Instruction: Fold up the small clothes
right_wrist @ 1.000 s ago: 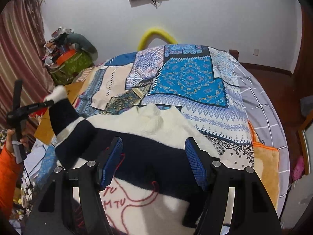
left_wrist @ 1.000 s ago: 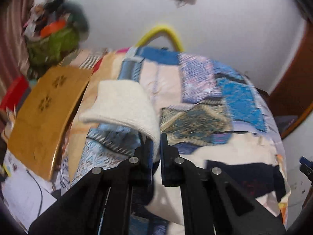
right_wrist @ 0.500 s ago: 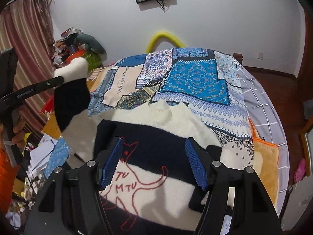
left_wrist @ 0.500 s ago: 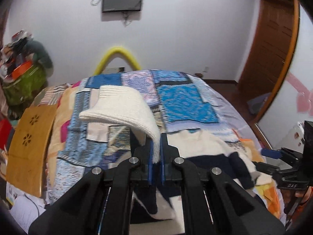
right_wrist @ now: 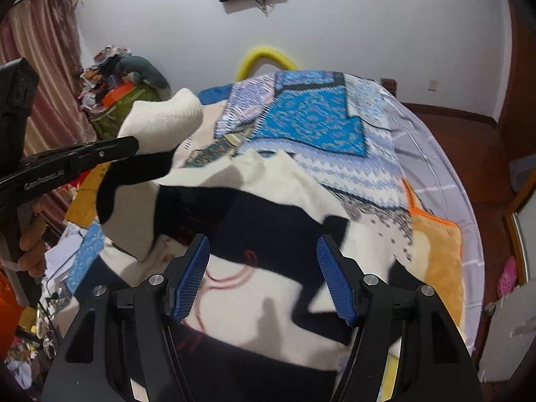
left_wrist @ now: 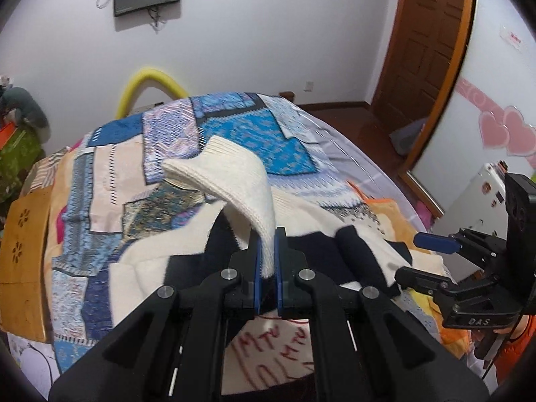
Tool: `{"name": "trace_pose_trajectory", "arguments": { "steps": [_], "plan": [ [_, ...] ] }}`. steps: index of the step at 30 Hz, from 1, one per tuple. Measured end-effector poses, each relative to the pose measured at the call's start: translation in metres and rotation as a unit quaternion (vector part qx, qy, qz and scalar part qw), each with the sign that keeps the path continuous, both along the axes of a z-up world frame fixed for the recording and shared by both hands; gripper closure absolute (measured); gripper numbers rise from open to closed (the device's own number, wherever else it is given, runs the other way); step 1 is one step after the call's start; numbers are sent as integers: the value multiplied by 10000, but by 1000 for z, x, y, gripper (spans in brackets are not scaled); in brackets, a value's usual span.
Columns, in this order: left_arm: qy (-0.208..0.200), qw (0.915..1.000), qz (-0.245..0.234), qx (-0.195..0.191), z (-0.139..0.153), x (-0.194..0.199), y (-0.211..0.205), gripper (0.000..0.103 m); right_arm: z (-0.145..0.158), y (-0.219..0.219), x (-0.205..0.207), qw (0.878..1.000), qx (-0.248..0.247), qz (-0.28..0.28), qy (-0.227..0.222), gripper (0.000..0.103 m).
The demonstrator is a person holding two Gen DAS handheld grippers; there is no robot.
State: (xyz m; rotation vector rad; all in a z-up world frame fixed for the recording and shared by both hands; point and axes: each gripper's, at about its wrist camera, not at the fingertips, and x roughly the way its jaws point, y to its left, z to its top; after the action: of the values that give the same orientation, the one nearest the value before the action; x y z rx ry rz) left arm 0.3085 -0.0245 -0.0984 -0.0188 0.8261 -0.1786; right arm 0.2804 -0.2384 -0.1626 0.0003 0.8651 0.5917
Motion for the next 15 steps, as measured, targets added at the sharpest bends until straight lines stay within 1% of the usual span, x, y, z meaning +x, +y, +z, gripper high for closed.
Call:
{"name": "trace_pose_trajectory", "arguments": {
  "steps": [3, 5, 6, 11, 15],
  "plan": [
    [130, 9998, -149, -44, -9, 1, -14, 97, -10, -15, 3, 9997, -121, -180, 119, 40],
    [251, 9994, -213, -63, -15, 3, -22, 97, -20, -25, 5, 9990, -168, -326, 239, 33],
    [320, 9992, -243, -73, -19, 3, -25, 97, -25, -29, 6, 9985, -188, -403, 311, 32],
    [487, 9980, -393, -17, -31, 3, -37, 97, -52, -37, 9, 9957, -275, -527, 711, 32],
    [523, 9977, -419, 98, -33, 1, -36, 96, -67, -31, 11, 9944, -311, -483, 892, 32]
  ]
}}
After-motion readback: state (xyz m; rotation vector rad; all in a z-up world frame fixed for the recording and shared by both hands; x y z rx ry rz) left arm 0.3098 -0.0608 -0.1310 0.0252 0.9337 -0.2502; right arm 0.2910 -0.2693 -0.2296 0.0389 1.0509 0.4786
